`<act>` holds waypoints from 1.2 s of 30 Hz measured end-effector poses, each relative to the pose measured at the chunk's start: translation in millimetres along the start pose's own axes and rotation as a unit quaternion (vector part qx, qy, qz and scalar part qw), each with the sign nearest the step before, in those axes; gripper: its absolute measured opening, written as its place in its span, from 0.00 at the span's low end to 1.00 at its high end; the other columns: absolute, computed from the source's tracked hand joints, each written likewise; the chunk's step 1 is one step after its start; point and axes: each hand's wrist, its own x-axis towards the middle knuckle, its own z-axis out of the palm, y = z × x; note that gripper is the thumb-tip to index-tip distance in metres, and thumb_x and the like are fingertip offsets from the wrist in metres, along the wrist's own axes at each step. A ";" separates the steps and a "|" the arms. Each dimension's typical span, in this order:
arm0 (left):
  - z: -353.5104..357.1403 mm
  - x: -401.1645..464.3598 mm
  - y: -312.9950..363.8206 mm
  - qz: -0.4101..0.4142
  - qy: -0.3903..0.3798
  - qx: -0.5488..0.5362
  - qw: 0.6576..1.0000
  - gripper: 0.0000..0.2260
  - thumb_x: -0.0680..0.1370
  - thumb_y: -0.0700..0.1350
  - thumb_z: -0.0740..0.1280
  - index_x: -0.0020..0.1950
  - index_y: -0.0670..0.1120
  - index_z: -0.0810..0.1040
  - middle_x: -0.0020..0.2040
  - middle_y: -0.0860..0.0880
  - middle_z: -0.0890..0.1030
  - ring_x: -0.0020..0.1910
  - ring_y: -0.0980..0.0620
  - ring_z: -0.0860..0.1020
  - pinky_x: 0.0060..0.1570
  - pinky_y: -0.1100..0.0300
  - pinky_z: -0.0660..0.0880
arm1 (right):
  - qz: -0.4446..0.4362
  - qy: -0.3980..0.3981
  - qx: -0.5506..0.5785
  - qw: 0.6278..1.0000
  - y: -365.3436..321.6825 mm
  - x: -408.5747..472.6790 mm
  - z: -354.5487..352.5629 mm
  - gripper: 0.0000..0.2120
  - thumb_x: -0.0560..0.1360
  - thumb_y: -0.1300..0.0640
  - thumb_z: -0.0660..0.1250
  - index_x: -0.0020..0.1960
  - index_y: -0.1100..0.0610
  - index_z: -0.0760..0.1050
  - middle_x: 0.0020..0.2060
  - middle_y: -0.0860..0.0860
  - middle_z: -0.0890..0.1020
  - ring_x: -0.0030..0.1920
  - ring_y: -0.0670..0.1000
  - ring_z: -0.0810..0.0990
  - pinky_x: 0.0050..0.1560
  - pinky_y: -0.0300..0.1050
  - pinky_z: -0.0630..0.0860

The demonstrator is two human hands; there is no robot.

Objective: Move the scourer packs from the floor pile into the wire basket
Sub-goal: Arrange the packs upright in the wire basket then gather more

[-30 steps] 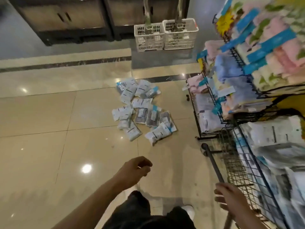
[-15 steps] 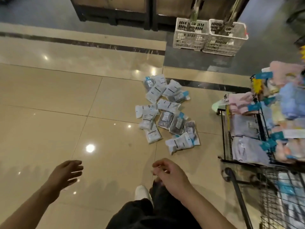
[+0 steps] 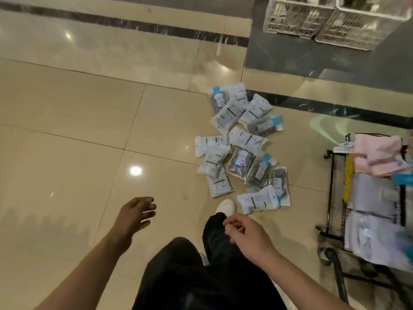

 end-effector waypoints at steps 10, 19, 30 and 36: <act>99.7 107.3 93.5 0.026 -0.137 0.155 0.978 0.07 0.84 0.49 0.65 0.57 0.51 0.82 0.51 0.49 0.87 0.53 0.50 0.85 0.55 0.55 0.79 | 0.158 0.080 0.035 0.984 29.5 174.4 -73.2 0.04 0.82 0.53 0.68 0.52 0.49 0.81 0.46 0.49 0.87 0.41 0.51 0.85 0.44 0.45 0.78; 217.1 374.8 22.4 -0.005 -0.182 0.286 0.941 0.05 0.82 0.46 0.68 0.58 0.51 0.80 0.52 0.48 0.85 0.50 0.49 0.84 0.55 0.51 0.79 | 0.180 0.157 0.120 0.964 126.9 465.9 -36.8 0.23 0.78 0.42 0.73 0.70 0.47 0.75 0.65 0.48 0.80 0.64 0.54 0.80 0.68 0.54 0.77; 297.4 616.9 -54.5 0.130 -0.134 0.478 0.858 0.46 0.74 0.60 0.76 0.84 0.47 0.57 0.79 0.39 0.69 0.74 0.38 0.71 0.70 0.42 0.71 | 0.086 0.342 -0.031 0.935 219.3 657.3 13.5 0.42 0.74 0.43 0.76 0.81 0.57 0.63 0.73 0.59 0.69 0.70 0.60 0.72 0.73 0.54 0.73; 326.7 647.4 -76.5 0.026 -0.140 0.325 0.935 0.43 0.66 0.60 0.82 0.75 0.46 0.69 0.64 0.45 0.82 0.58 0.44 0.83 0.57 0.46 0.83 | 0.240 0.370 0.091 0.893 202.5 693.5 -8.2 0.54 0.70 0.45 0.82 0.85 0.51 0.52 0.80 0.57 0.62 0.78 0.64 0.68 0.77 0.61 0.69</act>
